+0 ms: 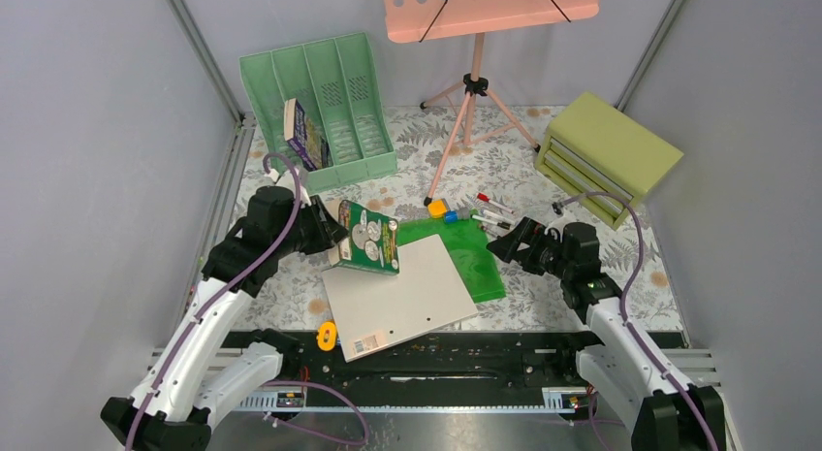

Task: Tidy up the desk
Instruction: Place the book in the storage box.

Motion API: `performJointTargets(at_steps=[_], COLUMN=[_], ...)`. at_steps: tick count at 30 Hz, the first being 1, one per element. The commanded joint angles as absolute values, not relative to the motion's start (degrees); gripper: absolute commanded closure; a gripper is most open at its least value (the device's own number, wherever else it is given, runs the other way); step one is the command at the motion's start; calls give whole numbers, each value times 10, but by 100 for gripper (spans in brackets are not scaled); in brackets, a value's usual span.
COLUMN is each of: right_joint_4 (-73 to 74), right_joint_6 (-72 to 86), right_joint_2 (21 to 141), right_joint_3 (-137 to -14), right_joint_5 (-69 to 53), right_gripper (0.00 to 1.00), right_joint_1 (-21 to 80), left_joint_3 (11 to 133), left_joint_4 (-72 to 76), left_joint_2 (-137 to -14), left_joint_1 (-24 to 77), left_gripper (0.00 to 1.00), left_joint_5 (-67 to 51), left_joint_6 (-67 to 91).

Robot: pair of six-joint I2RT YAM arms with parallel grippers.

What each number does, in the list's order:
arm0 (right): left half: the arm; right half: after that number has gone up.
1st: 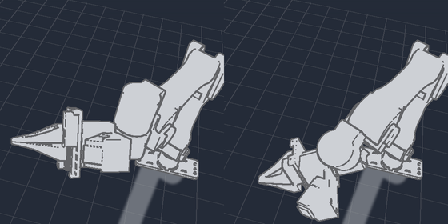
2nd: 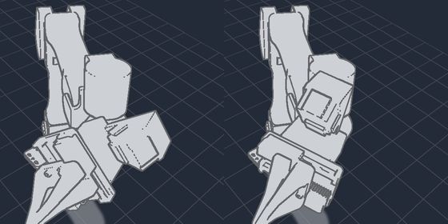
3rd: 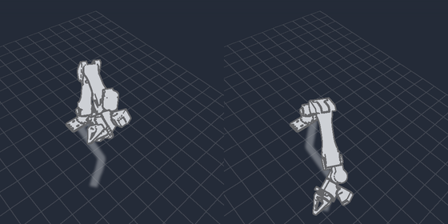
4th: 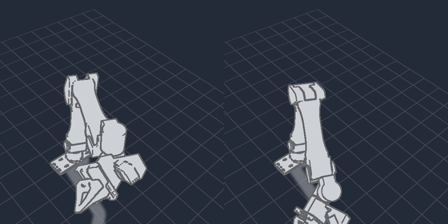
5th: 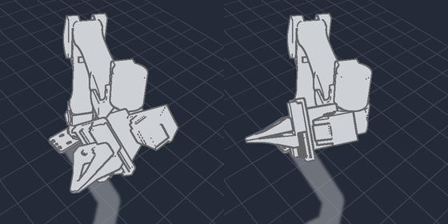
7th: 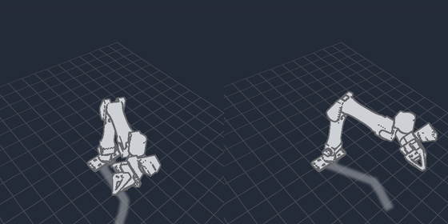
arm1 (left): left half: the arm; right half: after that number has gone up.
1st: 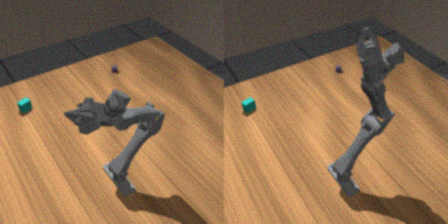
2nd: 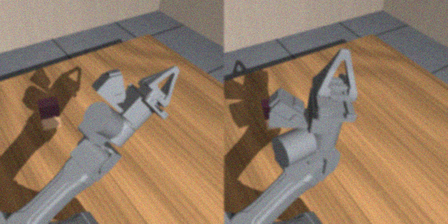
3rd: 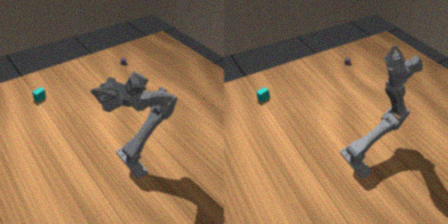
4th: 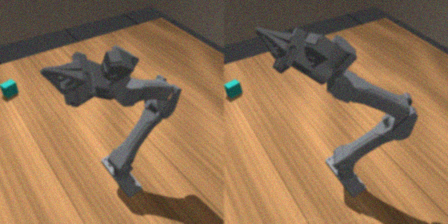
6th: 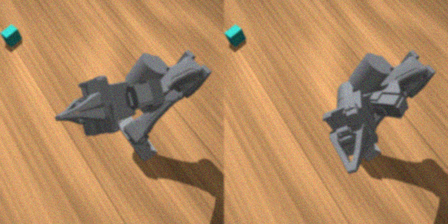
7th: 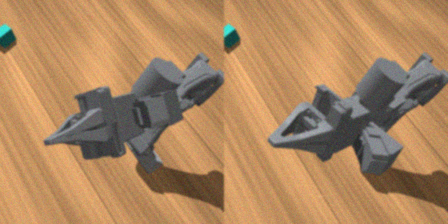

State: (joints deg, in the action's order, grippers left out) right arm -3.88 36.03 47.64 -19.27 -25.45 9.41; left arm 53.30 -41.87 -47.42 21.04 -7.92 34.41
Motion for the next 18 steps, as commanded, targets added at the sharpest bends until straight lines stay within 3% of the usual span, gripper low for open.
performJointTargets(at_steps=[1, 18], right_joint_4=[-27, -35], right_joint_6=[355, 354], right_joint_2=[442, 475], right_joint_3=[-182, -191], right_joint_5=[-212, -227], right_gripper=[1, 0], right_joint_1=[92, 92], left_joint_3=[535, 566], left_joint_4=[-343, -346], left_joint_2=[-468, -502], left_joint_1=[208, 208], left_gripper=[100, 100], left_joint_5=[-102, -94], left_joint_6=[365, 338])
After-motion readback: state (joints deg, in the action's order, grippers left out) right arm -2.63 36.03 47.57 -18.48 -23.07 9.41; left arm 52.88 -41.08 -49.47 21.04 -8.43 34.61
